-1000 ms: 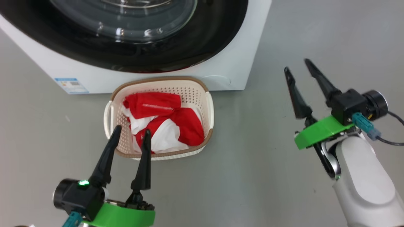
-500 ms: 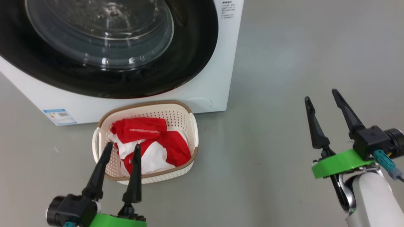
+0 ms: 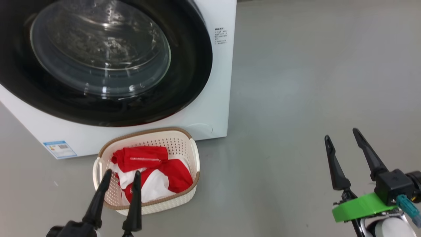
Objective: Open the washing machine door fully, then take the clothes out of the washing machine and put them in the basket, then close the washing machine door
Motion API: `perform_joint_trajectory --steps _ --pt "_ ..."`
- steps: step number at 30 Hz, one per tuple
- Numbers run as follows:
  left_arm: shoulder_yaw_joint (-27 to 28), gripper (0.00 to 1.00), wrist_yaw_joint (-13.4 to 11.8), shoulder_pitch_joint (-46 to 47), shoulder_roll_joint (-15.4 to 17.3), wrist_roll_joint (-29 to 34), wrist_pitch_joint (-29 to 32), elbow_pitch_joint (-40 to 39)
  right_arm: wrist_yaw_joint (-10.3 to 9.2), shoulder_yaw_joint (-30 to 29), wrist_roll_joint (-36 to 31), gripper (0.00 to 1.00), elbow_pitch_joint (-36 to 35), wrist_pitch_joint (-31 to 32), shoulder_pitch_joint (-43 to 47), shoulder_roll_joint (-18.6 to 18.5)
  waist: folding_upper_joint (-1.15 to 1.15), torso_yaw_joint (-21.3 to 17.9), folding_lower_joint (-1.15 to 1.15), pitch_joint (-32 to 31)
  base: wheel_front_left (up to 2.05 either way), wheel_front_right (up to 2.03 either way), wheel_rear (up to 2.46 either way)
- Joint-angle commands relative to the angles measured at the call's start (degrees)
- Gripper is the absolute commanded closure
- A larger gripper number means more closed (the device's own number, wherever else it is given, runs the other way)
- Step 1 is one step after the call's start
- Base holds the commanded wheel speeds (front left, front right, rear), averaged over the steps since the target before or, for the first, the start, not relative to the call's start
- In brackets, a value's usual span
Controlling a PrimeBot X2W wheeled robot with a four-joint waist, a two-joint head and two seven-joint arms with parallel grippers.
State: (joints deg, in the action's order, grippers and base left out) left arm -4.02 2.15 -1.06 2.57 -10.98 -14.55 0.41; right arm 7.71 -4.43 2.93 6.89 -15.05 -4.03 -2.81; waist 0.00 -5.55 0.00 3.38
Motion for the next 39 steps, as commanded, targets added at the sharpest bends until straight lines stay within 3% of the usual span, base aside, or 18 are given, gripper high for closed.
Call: perform_joint_trajectory --steps 1,18,37,38,39 --pt "2.1 0.0 0.3 0.2 0.3 0.5 -0.4 -1.8 -0.22 1.2 -0.1 0.0 -2.2 0.0 0.4 -0.1 0.0 -0.5 0.0 -1.6 0.0 0.0 0.0" --pt "5.2 0.0 1.4 -5.4 0.3 2.5 -0.4 -4.2 -0.22 0.2 2.4 0.0 -9.5 0.0 11.5 -0.1 0.0 -0.7 0.0 -5.0 0.0 0.0 0.0" --pt "6.3 0.0 1.8 -6.8 0.3 3.4 -0.4 -4.0 -0.22 -1.1 4.4 0.0 -13.4 0.0 13.7 -0.1 0.0 -0.4 0.0 -6.0 0.0 0.0 0.0" --pt "4.2 1.0 1.5 -7.4 0.0 3.2 0.0 -2.7 0.0 -2.2 3.8 1.0 -11.7 0.0 14.6 0.8 0.0 -0.4 0.0 -6.0 0.0 0.0 0.0" --pt "4.1 1.0 1.4 -7.4 0.0 3.4 0.0 -2.4 0.01 -2.1 3.9 1.0 -11.3 0.0 14.6 0.9 0.0 -0.4 0.0 -6.0 0.0 0.0 0.0"
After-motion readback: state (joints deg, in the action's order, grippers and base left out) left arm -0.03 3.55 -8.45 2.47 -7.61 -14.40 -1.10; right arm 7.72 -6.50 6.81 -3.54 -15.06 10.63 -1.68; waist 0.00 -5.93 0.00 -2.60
